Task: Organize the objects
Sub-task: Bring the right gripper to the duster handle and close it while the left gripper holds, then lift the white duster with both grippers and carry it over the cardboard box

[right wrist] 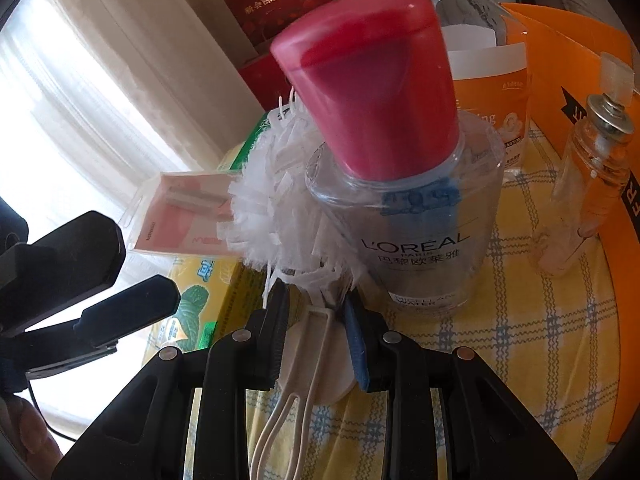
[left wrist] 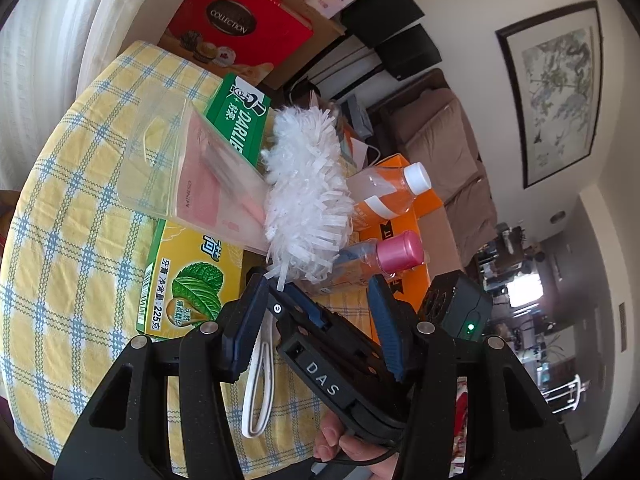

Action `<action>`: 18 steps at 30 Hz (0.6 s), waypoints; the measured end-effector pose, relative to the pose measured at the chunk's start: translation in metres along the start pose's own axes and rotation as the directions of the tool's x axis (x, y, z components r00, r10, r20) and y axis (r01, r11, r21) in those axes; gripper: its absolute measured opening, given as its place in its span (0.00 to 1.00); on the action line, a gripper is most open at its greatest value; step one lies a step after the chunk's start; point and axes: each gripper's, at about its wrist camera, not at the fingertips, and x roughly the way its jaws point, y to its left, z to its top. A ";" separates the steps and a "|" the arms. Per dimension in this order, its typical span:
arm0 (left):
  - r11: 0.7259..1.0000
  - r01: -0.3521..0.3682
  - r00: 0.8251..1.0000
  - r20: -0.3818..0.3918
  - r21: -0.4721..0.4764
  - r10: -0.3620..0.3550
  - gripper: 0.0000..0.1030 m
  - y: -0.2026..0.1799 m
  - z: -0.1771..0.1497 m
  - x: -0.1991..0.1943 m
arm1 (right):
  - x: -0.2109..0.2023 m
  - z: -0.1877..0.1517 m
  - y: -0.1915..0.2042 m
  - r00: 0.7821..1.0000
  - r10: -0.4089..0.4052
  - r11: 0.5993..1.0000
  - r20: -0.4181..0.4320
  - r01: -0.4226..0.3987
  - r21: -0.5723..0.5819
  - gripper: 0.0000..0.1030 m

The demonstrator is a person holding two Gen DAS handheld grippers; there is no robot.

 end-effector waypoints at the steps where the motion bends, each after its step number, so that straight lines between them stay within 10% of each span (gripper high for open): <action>1: 1.000 -0.002 1.000 -0.001 0.000 0.002 0.46 0.000 0.000 0.000 | 0.002 0.001 0.001 1.000 -0.005 1.000 0.007 0.005 -0.002 0.25; 18: 0.989 0.138 0.990 -0.011 -0.053 -0.139 0.60 -0.001 0.013 0.008 | -0.044 0.013 0.051 0.994 0.065 0.988 0.084 -0.052 -0.147 0.17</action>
